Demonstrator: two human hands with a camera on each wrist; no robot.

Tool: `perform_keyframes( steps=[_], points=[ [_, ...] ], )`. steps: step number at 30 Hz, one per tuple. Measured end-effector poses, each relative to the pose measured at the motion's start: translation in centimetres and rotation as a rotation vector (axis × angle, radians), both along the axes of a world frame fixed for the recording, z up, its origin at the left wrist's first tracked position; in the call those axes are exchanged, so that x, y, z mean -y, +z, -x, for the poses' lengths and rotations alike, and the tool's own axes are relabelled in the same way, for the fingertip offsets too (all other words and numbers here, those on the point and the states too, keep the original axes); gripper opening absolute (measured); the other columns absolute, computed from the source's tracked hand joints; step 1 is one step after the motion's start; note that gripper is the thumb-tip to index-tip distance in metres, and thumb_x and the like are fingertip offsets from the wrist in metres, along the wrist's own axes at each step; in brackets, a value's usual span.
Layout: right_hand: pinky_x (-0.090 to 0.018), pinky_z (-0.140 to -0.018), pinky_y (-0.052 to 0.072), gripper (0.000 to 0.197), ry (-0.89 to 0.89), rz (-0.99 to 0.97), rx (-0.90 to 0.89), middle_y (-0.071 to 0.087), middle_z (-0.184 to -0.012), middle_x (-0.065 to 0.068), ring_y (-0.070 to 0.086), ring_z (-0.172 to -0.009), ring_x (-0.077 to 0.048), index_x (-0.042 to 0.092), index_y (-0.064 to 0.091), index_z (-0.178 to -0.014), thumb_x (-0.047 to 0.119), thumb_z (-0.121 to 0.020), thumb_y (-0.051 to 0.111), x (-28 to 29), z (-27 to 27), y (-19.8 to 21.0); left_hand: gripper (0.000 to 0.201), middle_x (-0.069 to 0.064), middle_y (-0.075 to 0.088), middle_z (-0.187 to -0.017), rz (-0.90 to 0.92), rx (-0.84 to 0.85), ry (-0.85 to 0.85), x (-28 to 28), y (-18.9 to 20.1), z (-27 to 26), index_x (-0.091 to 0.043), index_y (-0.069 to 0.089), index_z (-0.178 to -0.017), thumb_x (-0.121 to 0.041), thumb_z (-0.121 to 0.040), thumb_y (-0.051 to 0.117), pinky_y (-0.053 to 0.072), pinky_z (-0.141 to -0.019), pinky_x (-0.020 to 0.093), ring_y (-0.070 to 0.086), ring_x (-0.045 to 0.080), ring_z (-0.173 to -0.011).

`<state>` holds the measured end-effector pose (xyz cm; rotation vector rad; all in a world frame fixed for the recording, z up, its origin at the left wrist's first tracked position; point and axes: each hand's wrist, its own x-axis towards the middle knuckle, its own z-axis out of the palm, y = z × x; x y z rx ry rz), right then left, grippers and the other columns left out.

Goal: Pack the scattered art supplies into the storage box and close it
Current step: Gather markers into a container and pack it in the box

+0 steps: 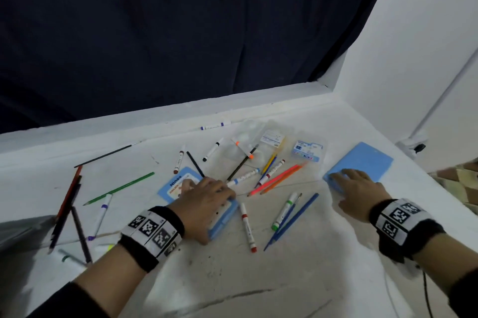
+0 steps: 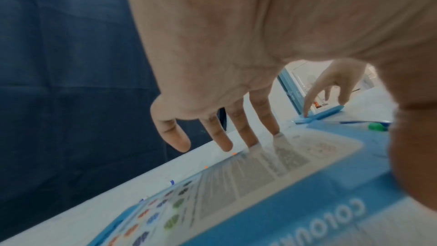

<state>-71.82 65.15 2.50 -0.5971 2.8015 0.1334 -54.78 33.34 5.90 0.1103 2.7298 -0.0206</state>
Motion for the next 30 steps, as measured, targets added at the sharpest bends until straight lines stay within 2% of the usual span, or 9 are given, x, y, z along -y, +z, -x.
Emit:
perform_keyframes(
  steps=[5,11,15,17,19,24,27,28,30],
  points=[
    [-0.041,-0.105,0.040,0.082,0.157,-0.109,0.079,0.017,-0.157,0.000,0.030,-0.140,-0.025,0.029,0.008,-0.154,0.028,-0.086,0.054,-1.5,1.1,0.4,0.099,-0.018,0.022,-0.143,-0.180,-0.219,0.102,-2.4,2.2,-0.1,-0.041,0.024,-0.144,-0.034,-0.062,0.079,0.024,-0.104,0.042,0.016,0.006,-0.140],
    [-0.037,-0.098,0.043,0.058,0.439,-0.052,0.028,0.042,-0.135,0.002,0.043,-0.124,-0.021,0.029,0.037,-0.142,0.022,-0.086,0.053,-2.9,0.8,0.5,0.097,-0.022,0.025,-0.137,-0.401,-0.412,0.184,-7.9,3.6,-0.1,-0.047,0.024,-0.142,-0.035,-0.060,0.075,0.025,-0.111,0.041,0.027,-0.002,-0.135],
    [-0.042,-0.108,0.031,0.081,0.592,-0.080,0.092,0.018,-0.154,-0.004,0.015,-0.145,-0.026,0.038,0.021,-0.151,0.037,-0.081,0.062,-3.7,0.3,0.4,0.101,-0.020,0.031,-0.135,-0.559,-0.589,0.261,-11.6,3.6,-0.8,-0.046,0.027,-0.142,-0.033,-0.058,0.082,0.029,-0.112,0.039,0.034,-0.005,-0.132],
    [-0.052,-0.116,0.020,0.097,0.611,-0.090,0.122,-0.011,-0.162,-0.005,-0.011,-0.150,-0.028,0.042,0.007,-0.153,0.053,-0.078,0.067,-4.0,0.7,0.2,0.105,-0.016,0.033,-0.139,-0.681,-0.677,0.322,-12.8,3.9,-1.7,-0.045,0.026,-0.145,-0.027,-0.061,0.087,0.034,-0.112,0.040,0.035,0.003,-0.136],
    [-0.057,-0.117,0.012,0.105,0.597,-0.095,0.166,-0.020,-0.161,-0.002,-0.016,-0.149,-0.026,0.046,0.001,-0.152,0.060,-0.074,0.070,-4.2,1.6,0.0,0.105,-0.012,0.033,-0.146,-0.804,-0.785,0.393,-13.4,4.1,-2.7,-0.039,0.026,-0.149,-0.025,-0.066,0.087,0.040,-0.108,0.035,0.036,0.013,-0.139],
    [-0.045,-0.112,0.028,0.099,0.619,0.019,0.101,0.028,-0.142,0.007,0.032,-0.135,-0.018,0.040,0.018,-0.149,0.077,-0.067,0.061,-3.1,3.2,-0.3,0.087,-0.003,0.039,-0.150,-0.952,-0.954,0.535,-13.7,4.2,-4.5,-0.035,0.036,-0.147,-0.034,-0.072,0.079,0.046,-0.100,0.040,0.044,0.023,-0.135],
    [-0.036,-0.104,0.038,0.100,0.624,0.092,0.111,0.036,-0.132,0.002,0.047,-0.122,-0.022,0.033,0.031,-0.143,0.094,-0.066,0.010,-1.8,2.4,-0.2,0.079,-0.006,0.044,-0.145,-1.052,-1.004,0.645,-13.8,3.8,-5.2,-0.030,0.043,-0.142,-0.039,-0.072,0.079,0.050,-0.097,0.038,0.050,0.022,-0.129],
    [-0.034,-0.099,0.042,0.102,0.609,0.123,0.112,0.041,-0.129,0.001,0.052,-0.117,-0.023,0.032,0.035,-0.140,0.090,-0.066,-0.002,-1.5,2.1,-0.1,0.075,-0.008,0.047,-0.142,-1.097,-1.032,0.691,-13.8,3.6,-5.4,-0.029,0.046,-0.139,-0.040,-0.072,0.079,0.052,-0.095,0.038,0.053,0.021,-0.126],
    [-0.032,-0.087,0.046,0.067,0.607,0.259,0.014,0.053,-0.120,0.003,0.060,-0.107,-0.021,0.033,0.042,-0.136,0.070,-0.091,0.011,-0.8,1.3,0.6,0.063,-0.010,0.053,-0.130,-1.178,-1.095,0.796,-13.8,3.2,-5.9,-0.026,0.052,-0.131,-0.039,-0.077,0.083,0.055,-0.091,0.035,0.059,0.019,-0.117]
  ],
)
